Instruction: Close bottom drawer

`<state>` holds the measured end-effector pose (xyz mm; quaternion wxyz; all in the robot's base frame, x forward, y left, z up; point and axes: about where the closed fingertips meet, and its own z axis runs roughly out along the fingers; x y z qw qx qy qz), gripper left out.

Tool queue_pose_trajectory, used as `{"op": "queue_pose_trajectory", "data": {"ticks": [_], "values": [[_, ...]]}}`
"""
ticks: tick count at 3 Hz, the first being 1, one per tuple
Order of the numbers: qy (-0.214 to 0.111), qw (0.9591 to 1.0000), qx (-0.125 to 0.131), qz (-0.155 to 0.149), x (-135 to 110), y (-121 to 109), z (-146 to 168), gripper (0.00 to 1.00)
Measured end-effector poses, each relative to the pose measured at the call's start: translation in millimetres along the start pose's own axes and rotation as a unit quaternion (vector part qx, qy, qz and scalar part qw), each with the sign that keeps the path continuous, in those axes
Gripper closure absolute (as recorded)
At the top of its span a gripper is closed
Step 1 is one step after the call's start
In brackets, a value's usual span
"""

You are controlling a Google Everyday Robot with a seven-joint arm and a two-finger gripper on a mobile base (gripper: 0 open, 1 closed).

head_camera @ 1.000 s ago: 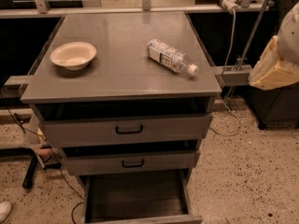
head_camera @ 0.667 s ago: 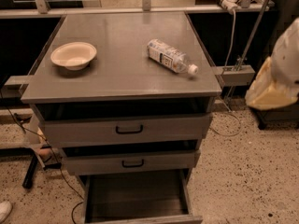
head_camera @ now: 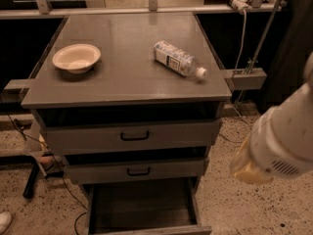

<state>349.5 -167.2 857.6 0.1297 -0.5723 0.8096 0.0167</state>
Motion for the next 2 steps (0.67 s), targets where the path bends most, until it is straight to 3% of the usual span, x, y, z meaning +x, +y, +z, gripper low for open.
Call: {"op": "queue_pose_trajectory", "data": {"ticks": [1,2], "values": [[0.022,0.9993,-0.032,0.003,17.4,22.3,28.6,1.00],[0.022,0.9993,-0.032,0.003,17.5,22.4,28.7,1.00]]}}
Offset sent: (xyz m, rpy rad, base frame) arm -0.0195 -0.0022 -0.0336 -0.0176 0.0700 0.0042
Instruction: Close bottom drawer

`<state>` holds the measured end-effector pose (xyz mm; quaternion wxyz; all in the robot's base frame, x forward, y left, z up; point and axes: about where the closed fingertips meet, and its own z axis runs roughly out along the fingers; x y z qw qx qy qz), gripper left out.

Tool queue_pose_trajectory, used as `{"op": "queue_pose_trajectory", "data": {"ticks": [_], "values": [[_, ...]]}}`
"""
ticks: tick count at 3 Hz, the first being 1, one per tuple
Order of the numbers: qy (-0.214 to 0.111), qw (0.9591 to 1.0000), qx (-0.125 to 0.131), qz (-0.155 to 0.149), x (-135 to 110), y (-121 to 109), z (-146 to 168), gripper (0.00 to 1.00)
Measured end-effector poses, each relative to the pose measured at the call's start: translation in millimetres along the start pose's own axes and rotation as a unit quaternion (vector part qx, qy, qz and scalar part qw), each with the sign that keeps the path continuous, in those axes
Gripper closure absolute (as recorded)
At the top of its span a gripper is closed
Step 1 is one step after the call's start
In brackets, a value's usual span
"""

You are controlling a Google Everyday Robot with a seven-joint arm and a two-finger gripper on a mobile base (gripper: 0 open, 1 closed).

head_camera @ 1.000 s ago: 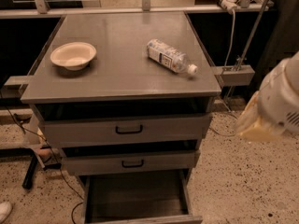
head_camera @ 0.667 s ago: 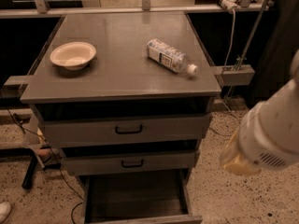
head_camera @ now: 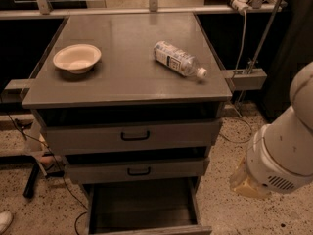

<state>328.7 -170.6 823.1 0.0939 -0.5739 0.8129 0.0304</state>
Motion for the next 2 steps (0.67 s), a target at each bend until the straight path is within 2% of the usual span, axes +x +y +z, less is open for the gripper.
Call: {"op": "queue_pose_trajectory", "data": {"ticks": [1,2], "values": [[-0.003,0.9990,-0.041,0.017,2.4,22.0,47.0,1.00],[0.001,0.9931,-0.106,0.050,0.0,56.2,144.3,1.00]]}}
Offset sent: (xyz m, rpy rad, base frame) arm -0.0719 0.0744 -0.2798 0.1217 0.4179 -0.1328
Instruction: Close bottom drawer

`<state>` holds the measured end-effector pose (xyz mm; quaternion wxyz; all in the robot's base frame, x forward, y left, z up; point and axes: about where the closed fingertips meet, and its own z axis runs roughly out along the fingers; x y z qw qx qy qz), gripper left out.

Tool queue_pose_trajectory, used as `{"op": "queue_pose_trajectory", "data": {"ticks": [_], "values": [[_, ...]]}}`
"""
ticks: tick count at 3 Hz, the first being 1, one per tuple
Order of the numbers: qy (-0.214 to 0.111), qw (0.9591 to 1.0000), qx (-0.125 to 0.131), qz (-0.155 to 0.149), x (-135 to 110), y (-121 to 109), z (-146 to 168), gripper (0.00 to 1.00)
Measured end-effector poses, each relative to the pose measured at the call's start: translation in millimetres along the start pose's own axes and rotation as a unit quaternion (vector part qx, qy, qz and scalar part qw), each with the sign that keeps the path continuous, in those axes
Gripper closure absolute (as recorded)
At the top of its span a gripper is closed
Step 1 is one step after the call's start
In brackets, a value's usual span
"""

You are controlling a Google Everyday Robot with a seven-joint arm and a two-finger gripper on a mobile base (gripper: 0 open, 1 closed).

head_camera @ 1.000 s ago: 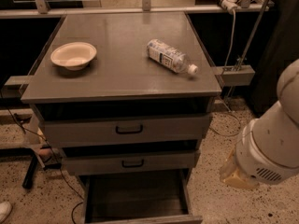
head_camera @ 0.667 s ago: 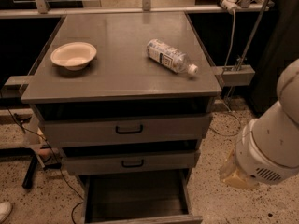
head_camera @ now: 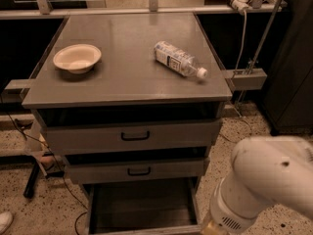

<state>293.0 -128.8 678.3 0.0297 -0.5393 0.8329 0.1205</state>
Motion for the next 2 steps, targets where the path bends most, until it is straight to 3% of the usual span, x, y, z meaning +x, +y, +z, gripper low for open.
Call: {"op": "queue_pose_trajectory", "data": {"ticks": [1,2], "values": [[0.005,0.9980,-0.049,0.040,4.3,6.9,84.1,1.00],[0.005,0.9980,-0.049,0.040,4.4,7.0,84.2,1.00]]}}
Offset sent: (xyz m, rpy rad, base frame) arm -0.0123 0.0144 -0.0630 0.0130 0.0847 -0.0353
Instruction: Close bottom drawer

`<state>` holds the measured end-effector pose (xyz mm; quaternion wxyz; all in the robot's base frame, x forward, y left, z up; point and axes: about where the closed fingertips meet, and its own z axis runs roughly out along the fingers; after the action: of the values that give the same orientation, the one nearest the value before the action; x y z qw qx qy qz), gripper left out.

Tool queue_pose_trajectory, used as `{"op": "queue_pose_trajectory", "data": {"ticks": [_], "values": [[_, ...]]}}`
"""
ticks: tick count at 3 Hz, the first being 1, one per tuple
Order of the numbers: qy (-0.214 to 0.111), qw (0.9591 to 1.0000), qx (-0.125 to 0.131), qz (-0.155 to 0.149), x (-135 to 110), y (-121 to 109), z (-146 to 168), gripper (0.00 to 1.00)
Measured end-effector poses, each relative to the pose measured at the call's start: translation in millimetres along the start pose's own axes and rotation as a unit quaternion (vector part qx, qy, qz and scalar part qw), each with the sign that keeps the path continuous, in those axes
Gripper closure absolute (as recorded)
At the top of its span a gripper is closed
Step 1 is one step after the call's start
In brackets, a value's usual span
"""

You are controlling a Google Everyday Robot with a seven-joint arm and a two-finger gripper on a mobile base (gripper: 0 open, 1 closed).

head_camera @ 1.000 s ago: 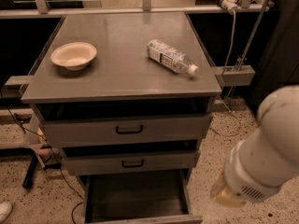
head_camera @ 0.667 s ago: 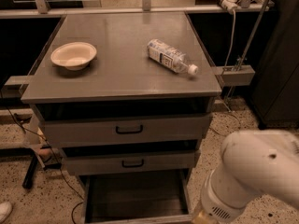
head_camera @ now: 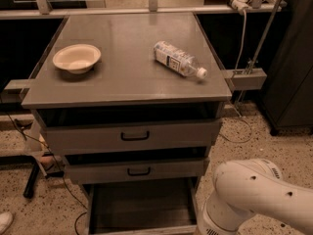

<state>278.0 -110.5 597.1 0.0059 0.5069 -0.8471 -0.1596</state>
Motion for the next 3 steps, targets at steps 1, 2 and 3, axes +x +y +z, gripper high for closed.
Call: {"op": "queue_pose_trajectory", "data": {"ticks": [1,2,3], "values": [[-0.015,0.9993,-0.015,0.030,5.6,-8.7,38.9,1.00],[-0.041,0.9940,-0.032,0.097,19.5,-35.3,104.9,1.00],[-0.063,0.9864,-0.046,0.144,25.1,-59.8,160.7,1.00]]}}
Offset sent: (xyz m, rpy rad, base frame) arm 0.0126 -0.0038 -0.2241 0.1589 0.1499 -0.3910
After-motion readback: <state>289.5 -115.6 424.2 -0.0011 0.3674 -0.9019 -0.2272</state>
